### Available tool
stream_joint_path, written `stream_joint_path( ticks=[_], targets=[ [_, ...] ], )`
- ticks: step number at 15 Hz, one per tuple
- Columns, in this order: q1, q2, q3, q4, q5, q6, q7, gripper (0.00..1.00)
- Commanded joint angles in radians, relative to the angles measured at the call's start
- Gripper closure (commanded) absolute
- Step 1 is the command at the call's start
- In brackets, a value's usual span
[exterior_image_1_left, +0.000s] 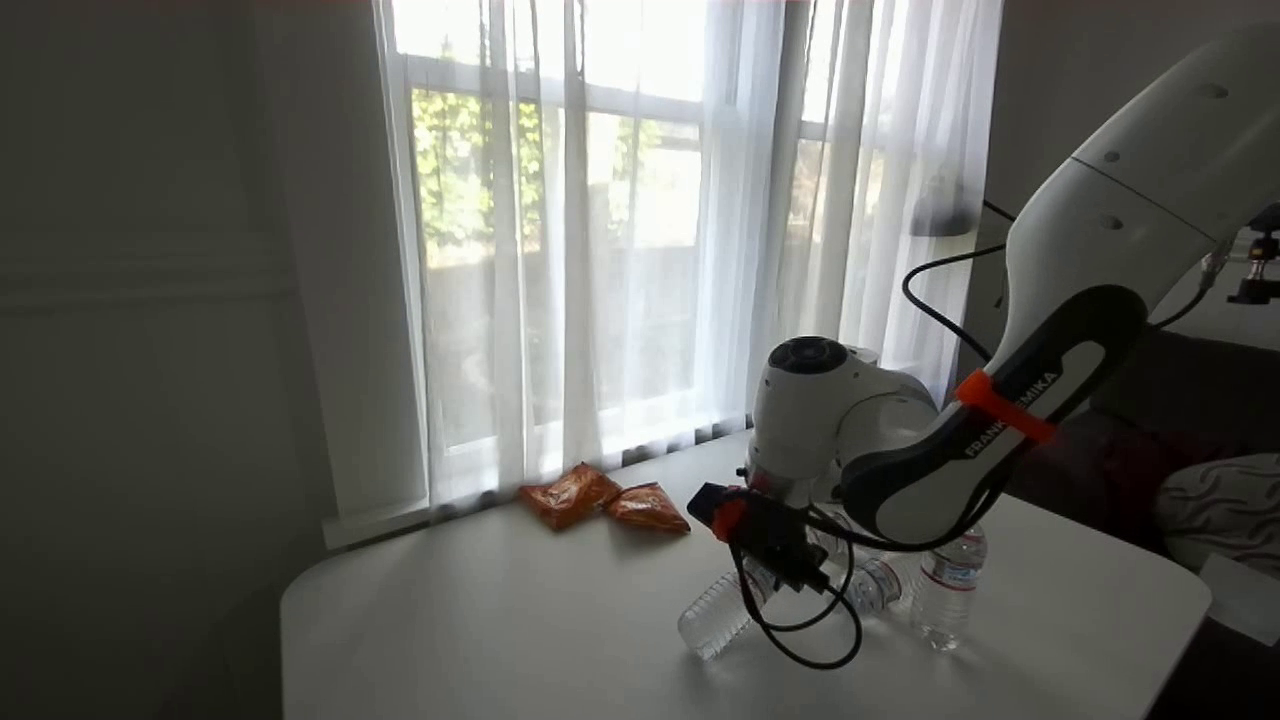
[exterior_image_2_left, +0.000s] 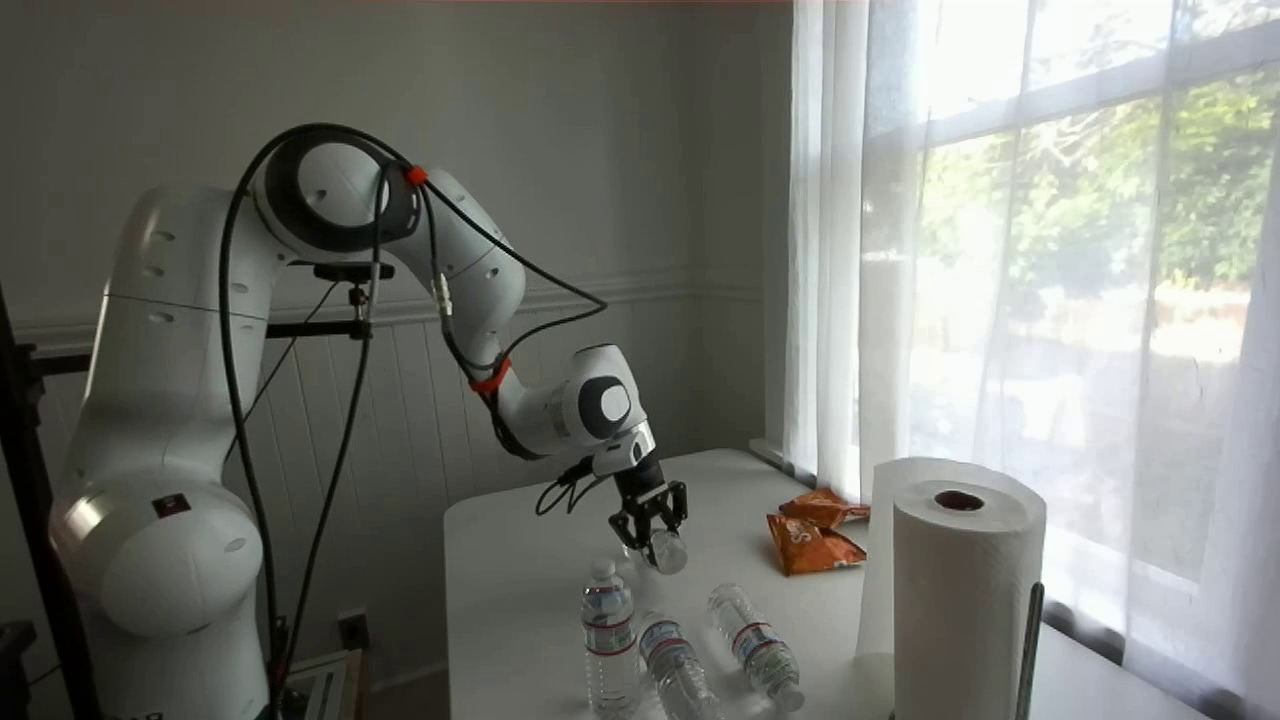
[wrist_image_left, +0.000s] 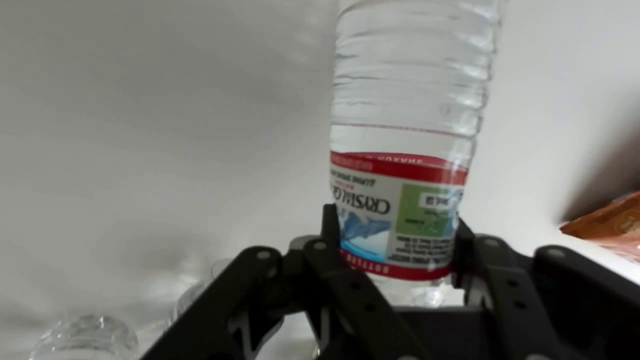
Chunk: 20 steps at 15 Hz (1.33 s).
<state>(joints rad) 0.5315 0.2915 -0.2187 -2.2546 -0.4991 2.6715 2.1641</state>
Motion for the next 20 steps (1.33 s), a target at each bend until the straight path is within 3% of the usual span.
stream_joint_path(
  ticks=[1,11,20],
  targets=[
    [-0.005,-0.065,0.040,0.021,-0.200,-0.136,0.129,0.77],
    [-0.076,-0.054,0.272,0.088,-0.621,-0.529,0.322,0.77],
    [-0.100,0.051,0.394,0.118,-0.861,-0.765,0.343,0.77]
  ],
)
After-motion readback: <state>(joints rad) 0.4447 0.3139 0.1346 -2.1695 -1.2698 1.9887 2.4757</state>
